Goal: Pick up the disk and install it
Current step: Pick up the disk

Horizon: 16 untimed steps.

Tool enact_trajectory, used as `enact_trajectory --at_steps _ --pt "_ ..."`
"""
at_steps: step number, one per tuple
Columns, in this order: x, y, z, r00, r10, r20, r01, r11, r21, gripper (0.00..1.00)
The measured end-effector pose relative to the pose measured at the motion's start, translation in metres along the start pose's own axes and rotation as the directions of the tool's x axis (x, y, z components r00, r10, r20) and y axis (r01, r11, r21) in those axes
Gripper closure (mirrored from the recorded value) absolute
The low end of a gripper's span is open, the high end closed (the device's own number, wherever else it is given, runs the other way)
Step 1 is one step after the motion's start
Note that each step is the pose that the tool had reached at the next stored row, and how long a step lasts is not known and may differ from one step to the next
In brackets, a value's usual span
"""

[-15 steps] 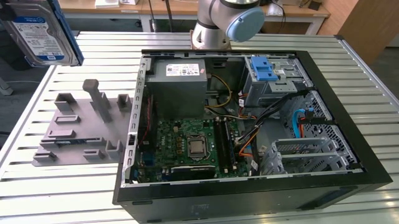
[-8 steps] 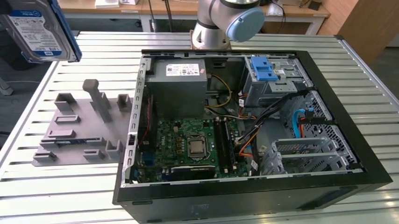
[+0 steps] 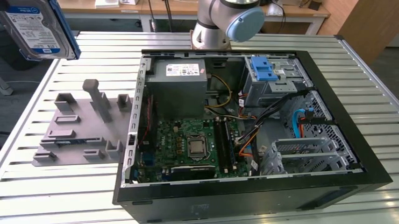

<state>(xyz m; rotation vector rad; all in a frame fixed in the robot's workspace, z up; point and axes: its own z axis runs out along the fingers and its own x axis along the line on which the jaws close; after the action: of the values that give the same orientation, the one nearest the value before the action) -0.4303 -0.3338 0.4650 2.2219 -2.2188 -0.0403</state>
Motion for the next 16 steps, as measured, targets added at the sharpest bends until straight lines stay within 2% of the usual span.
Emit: enact_trajectory --at_steps 4,10,16 --pt "0.0000 0.0000 -0.0003 1.0000 0.000 0.0000 0.000 1.0000 0.0004 0.64" --pt "0.0020 0.0007 -0.0009 1.0000 -0.001 0.0016 0.000 0.9998 0.0189 0.64" --pt "0.0130 0.0006 -0.0011 1.0000 0.000 0.0061 0.000 0.9998 0.0193 0.64"
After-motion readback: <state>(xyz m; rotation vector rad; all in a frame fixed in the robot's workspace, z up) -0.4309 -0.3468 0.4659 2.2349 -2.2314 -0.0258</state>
